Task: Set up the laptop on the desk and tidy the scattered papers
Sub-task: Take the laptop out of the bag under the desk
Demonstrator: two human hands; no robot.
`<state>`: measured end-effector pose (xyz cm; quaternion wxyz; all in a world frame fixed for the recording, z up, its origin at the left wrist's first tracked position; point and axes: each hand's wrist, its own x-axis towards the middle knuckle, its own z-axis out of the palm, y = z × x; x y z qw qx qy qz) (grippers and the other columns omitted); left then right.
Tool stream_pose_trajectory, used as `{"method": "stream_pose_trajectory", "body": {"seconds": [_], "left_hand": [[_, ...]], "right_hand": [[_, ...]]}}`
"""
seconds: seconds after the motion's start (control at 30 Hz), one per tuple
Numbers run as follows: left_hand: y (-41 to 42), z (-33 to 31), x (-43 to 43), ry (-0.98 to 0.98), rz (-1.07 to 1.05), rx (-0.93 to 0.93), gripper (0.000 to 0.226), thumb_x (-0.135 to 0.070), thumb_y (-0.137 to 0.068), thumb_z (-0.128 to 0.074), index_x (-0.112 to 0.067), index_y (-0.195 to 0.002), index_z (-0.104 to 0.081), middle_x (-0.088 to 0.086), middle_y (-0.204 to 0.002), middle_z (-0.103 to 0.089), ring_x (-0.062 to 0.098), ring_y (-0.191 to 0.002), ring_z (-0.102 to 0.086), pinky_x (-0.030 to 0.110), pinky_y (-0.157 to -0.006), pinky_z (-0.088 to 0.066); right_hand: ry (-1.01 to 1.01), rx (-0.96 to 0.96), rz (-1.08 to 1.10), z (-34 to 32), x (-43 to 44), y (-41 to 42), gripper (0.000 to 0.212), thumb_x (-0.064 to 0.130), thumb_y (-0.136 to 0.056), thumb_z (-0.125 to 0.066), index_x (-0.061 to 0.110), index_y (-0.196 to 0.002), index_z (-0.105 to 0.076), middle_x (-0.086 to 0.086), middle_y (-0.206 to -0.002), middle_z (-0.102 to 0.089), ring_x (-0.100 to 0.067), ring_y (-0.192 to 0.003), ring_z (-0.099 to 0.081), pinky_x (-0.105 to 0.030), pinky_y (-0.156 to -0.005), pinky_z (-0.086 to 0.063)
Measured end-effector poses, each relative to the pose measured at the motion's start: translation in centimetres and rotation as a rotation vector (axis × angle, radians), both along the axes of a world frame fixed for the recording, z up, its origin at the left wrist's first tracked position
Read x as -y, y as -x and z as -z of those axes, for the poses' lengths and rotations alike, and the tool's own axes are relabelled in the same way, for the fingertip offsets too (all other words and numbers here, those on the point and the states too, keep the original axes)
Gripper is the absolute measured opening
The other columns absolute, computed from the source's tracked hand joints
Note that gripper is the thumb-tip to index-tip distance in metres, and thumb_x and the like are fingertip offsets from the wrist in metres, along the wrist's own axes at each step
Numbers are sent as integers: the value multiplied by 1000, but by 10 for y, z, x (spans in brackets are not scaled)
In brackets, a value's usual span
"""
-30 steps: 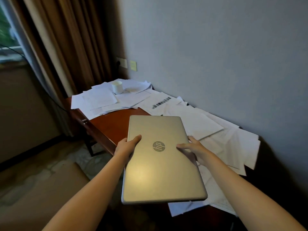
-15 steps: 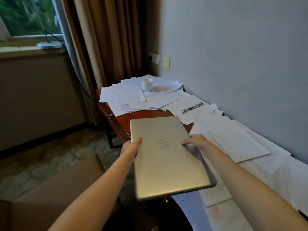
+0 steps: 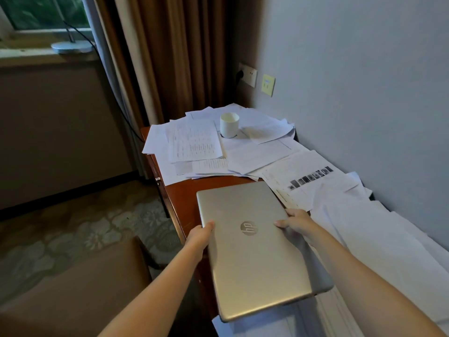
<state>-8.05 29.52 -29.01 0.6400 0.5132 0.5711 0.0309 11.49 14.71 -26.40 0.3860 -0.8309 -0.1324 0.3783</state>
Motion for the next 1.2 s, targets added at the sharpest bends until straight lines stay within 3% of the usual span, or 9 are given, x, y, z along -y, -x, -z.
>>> {"method": "stream_pose_trajectory", "body": {"seconds": [0.27, 0.43, 0.63, 0.73, 0.83, 0.93, 1.0, 1.1, 1.2], "left_hand": [[-26, 18, -17, 0, 1, -29, 44, -41, -97, -43, -8, -125, -49, 9, -105, -56, 26, -96, -53, 38, -81, -47], [-34, 24, -26, -5, 36, -58, 43, -42, -97, -44, -6, -121, -51, 10, -104, -57, 26, -96, -56, 40, -83, -52], [-43, 19, -42, -165, 254, -250, 42, -47, -95, -45, -5, -93, -51, 7, -73, -59, 19, -57, -61, 32, -72, -56], [-50, 15, -44, -209, 311, -301, 44, -48, -95, -42, -7, -79, -49, 7, -64, -60, 18, -52, -59, 30, -73, -54], [-54, 12, -46, -247, 423, -354, 38, -42, -96, -45, -7, -105, -56, 12, -88, -68, 28, -81, -68, 37, -89, -53], [-57, 9, -49, -367, 559, -489, 55, -27, -94, -54, -21, -145, -32, 10, -119, -60, 27, -111, -58, 34, -97, -47], [-58, 8, -48, -428, 647, -511, 62, -27, -93, -56, -21, -147, -27, 10, -107, -60, 25, -104, -60, 33, -91, -50], [-60, 5, -44, -372, 573, -472, 51, -35, -95, -52, 0, -131, -49, 7, -79, -58, 20, -71, -61, 30, -69, -53], [-62, 5, -46, -464, 709, -580, 70, -27, -91, -59, -21, -149, -21, 12, -119, -54, 27, -107, -58, 34, -88, -49]], "right_hand": [[-2, 11, 13, 22, -28, -28, 47, 7, -87, -63, -1, -131, -51, -9, -132, -55, -25, -122, -49, -33, -107, -35], [6, 52, -2, 27, -39, -40, 40, 5, -89, -60, 2, -128, -55, -9, -127, -58, -23, -118, -50, -26, -95, -35], [46, 116, -64, 32, -51, -52, 46, 7, -92, -57, 4, -136, -46, -8, -139, -49, -26, -131, -41, -33, -108, -30], [49, 178, -65, 33, -56, -56, 47, 10, -91, -59, 5, -136, -48, -9, -139, -49, -26, -131, -42, -36, -112, -30], [56, 246, -80, 33, -60, -60, 35, 10, -91, -58, 5, -126, -57, -9, -128, -58, -27, -122, -49, -32, -103, -35], [75, 305, -94, 31, -66, -62, 26, 10, -90, -58, 3, -114, -61, -12, -116, -61, -25, -109, -53, -29, -89, -38], [86, 318, -110, 31, -68, -62, 27, 8, -90, -56, 4, -116, -59, -10, -115, -59, -20, -103, -49, -25, -85, -36], [118, 332, -123, 30, -70, -62, 30, 7, -89, -53, 5, -119, -56, -10, -113, -56, -23, -106, -48, -26, -84, -36], [203, 324, -166, 26, -76, -62, 20, 8, -88, -49, 12, -107, -49, -5, -99, -51, -26, -105, -47, -29, -81, -36]]}}
